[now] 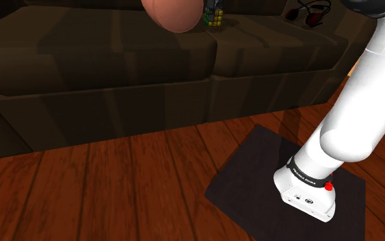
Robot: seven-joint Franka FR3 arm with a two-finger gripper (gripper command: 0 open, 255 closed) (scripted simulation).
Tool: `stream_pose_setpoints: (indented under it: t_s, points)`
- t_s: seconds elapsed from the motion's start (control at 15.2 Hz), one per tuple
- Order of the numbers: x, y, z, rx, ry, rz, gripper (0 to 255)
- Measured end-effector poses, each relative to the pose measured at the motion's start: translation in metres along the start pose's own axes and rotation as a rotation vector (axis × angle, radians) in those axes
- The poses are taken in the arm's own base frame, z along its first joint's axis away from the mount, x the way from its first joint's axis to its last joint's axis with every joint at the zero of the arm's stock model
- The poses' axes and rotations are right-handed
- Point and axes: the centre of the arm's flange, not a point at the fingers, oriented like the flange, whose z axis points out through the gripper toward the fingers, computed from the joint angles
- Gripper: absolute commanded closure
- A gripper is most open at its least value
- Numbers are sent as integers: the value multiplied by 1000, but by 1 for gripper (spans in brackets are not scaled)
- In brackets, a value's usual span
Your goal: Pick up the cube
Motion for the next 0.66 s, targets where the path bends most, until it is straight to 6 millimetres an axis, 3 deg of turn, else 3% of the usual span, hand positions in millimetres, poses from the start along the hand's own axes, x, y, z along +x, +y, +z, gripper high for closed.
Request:
stream_pose_setpoints:
  t_s: [0.66]
  points:
    - [0, 3, -50, 0, 0, 0, 255]
